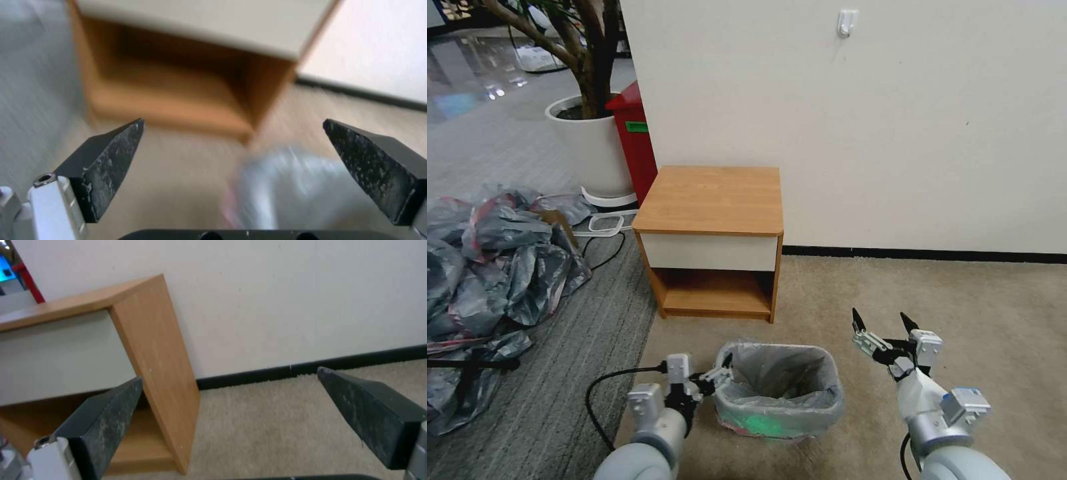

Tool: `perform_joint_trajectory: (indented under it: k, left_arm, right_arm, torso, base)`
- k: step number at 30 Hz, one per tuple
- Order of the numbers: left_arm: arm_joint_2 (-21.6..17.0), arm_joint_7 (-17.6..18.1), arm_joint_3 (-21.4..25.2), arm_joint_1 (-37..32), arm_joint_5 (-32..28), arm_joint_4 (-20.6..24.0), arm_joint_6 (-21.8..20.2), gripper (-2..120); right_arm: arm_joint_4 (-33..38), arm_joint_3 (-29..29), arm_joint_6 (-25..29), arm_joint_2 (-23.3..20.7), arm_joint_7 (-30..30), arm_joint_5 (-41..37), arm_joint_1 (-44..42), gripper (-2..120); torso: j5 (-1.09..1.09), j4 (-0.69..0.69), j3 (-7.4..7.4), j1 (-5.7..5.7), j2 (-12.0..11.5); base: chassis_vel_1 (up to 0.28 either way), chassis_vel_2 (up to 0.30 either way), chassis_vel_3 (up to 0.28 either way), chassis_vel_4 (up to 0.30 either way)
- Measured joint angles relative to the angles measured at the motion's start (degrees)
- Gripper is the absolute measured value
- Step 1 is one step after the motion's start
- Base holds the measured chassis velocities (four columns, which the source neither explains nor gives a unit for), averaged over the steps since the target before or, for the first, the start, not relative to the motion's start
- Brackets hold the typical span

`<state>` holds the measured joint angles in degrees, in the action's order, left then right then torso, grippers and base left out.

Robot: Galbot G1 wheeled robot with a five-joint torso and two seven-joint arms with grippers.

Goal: Pick up the garbage bag from the table and place it over the trash can.

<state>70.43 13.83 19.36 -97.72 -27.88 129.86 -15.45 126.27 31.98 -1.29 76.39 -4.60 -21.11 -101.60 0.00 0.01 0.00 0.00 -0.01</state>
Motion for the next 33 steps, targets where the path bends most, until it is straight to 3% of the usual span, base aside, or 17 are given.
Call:
perform_joint_trajectory:
  k: [4,6,9,14,33]
  left_arm:
    - [0.46,-3.76,4.52,-2.18,13.34,-0.3,11.26,100]
    - [0.63,-4.77,5.39,-2.42,15.71,-0.9,13.51,100]
    - [1.41,-9.76,9.8,-4.15,21.04,-1.74,18.35,100]
    - [1.71,-11.82,13.86,-7.43,19.66,0.08,18.24,100]
    - [1.46,-11.61,13.83,-7.44,18.68,0.27,17.22,100]
  right_arm:
    - [-0.17,-0.18,3.42,1.92,0.38,2.54,-3.41,100]
    - [-0.29,-0.24,4.19,2.81,0.4,3.46,-4.04,100]
    - [-0.74,-0.73,7.94,4.81,0.36,5.6,-6.25,100]
    - [-1.15,-0.25,13.37,7.69,0.21,8.35,-9.63,100]
    - [-1.23,-0.18,13.44,7.86,0.06,8.57,-9.64,100]
  torso:
    - [0.01,-0.01,0.0,0.0,0.0]
    - [-0.01,-0.01,0.0,0.0,0.0]
    - [-0.01,-0.01,0.0,0.0,0.0]
    - [0.0,-0.01,0.0,0.0,0.0]
    - [0.0,-0.01,0.0,0.0,0.0]
  base:
    - [0.0,0.0,0.0,0.0]
    - [0.0,0.0,0.0,0.0]
    - [0.0,0.0,0.0,0.0]
    - [0.0,0.0,0.0,0.0]
    - [0.0,0.0,0.0,0.0]
